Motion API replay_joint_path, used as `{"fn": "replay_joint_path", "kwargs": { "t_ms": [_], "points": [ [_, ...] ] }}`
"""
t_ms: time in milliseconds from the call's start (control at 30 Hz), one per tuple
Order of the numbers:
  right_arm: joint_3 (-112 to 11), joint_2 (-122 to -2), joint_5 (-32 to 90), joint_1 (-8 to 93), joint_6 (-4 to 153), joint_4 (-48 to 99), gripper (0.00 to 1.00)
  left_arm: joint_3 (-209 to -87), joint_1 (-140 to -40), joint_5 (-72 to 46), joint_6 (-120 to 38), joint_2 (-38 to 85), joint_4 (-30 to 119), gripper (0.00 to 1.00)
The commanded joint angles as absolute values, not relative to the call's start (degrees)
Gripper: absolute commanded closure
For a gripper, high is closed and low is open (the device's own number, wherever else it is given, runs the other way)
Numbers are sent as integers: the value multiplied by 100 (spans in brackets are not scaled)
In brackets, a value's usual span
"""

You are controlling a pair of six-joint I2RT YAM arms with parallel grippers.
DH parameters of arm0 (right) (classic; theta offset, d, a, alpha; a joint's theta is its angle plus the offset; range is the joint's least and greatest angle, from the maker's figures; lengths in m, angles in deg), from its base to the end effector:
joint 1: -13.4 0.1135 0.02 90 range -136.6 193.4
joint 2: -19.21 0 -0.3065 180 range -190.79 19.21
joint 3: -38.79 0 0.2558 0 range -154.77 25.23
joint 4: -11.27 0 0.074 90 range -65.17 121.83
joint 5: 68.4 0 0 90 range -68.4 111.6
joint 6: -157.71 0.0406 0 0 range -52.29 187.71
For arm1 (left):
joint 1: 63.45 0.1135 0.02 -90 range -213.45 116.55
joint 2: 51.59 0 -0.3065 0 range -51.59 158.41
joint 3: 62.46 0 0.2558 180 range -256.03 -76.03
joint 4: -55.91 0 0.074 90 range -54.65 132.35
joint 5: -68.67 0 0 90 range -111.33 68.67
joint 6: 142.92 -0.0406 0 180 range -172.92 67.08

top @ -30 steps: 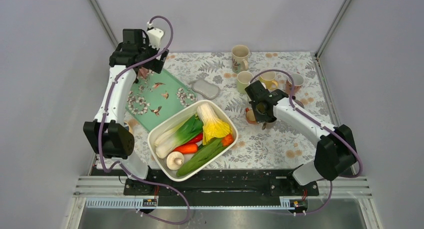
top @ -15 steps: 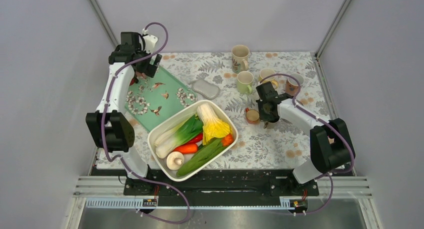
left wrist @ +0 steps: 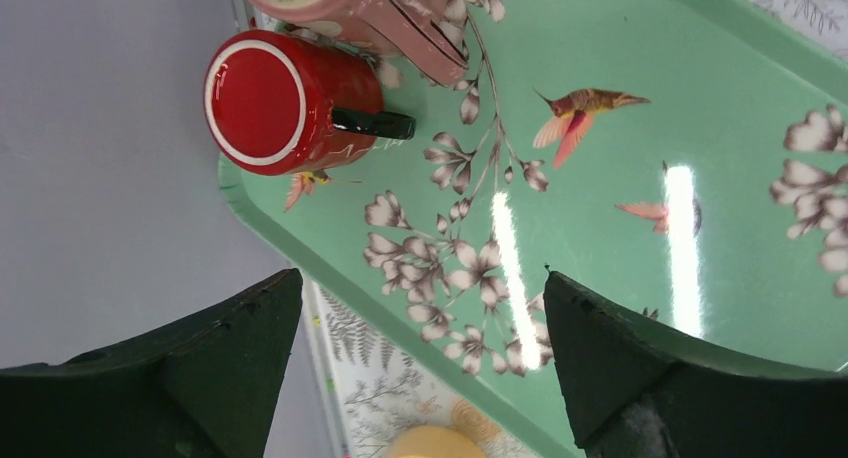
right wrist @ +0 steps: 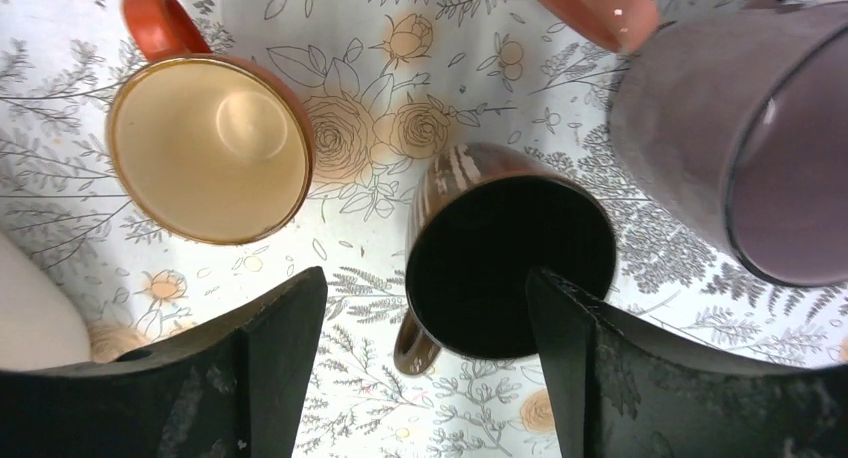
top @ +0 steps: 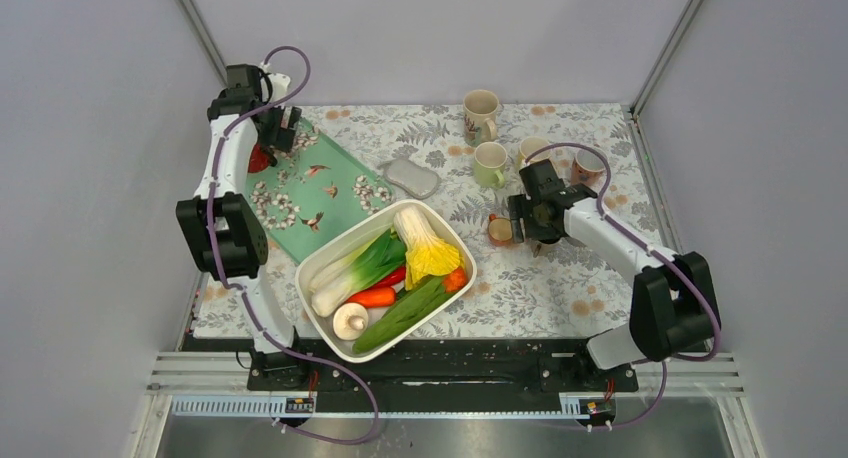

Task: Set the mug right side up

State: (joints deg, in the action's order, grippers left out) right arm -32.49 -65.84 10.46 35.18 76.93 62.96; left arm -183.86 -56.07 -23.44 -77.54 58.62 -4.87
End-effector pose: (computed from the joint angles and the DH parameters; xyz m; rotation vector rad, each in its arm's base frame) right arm 0.2715 0.1001 0.2544 -0.2364 2.6670 -0.0960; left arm 0.4472 0.0594 0.3635 0.3519 2.4323 0.2928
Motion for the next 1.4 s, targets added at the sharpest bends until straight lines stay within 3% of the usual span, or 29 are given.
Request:
{"fn": "replay_joint_path", "kwargs": {
  "t_ms": [0,167,400,900,1200,1267,1367],
  "points": [
    [-3565,-5966,737,3511,7785,6522,18,-18373,-5506,-1866,-6427,5982,380,10],
    [-3454,-5623,603,3512,7935,6450,18,-17993,-5510,-2089,-4879,6240,1487,21],
    [-3250,-5432,584,3515,7720,6384,17,-18939,-5504,-2379,-4556,7252,1237,37],
    [-2987,-4764,792,3516,7474,6224,17,-21064,-5438,-2866,-4126,8918,451,41],
    [-2931,-4434,1140,3513,7414,6218,16,-20856,-5413,-2692,-3781,9153,419,84],
    [-2949,-4402,1205,3512,7413,6216,16,-20821,-5413,-2660,-3808,9139,414,97],
    [-2938,-4328,1227,3513,7427,6230,16,-20550,-5430,-2582,-3939,8904,429,100]
  ]
}}
